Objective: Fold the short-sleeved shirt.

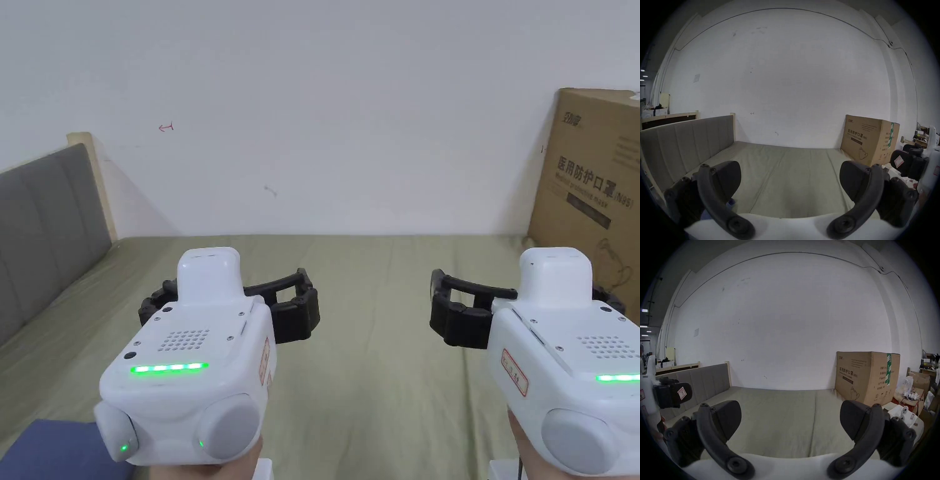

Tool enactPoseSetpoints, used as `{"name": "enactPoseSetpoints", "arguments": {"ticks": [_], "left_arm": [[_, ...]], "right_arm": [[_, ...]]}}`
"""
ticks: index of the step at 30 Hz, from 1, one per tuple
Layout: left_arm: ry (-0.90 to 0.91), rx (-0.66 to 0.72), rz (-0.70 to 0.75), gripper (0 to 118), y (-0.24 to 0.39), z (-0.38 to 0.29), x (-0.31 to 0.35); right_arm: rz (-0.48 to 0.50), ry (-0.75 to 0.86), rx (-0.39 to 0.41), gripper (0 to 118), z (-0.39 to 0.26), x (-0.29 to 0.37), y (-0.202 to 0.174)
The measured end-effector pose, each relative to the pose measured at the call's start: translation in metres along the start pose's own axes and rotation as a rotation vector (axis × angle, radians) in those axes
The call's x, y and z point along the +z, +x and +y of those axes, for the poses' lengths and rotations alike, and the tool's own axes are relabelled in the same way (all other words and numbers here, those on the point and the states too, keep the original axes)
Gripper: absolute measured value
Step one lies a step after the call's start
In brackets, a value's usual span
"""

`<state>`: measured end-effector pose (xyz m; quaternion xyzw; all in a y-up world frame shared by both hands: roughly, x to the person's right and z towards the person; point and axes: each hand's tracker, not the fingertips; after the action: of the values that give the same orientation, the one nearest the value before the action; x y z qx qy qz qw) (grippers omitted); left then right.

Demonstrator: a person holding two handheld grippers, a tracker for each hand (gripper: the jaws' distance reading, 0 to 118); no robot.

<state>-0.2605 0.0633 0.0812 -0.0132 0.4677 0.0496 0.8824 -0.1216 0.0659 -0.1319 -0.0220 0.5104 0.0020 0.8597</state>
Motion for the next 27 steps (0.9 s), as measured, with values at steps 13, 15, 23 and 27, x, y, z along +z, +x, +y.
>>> {"name": "enactPoseSetpoints", "arguments": {"ticks": [13,15,23,27], "left_arm": [[-0.012,0.02,-0.001,118,0.003,-0.003,0.008],[-0.017,0.031,0.002,118,0.004,-0.003,0.009],[-0.04,0.046,-0.017,118,0.0,-0.007,0.007],[-0.042,0.038,-0.018,118,0.0,-0.008,0.007]], "right_arm": [[0.021,-0.049,-0.009,118,-0.011,-0.005,-0.003],[0.021,-0.048,-0.01,118,-0.011,-0.005,-0.003],[0.027,-0.058,-0.018,118,-0.012,-0.005,-0.004],[0.026,-0.066,-0.01,118,-0.014,-0.006,-0.005]]}}
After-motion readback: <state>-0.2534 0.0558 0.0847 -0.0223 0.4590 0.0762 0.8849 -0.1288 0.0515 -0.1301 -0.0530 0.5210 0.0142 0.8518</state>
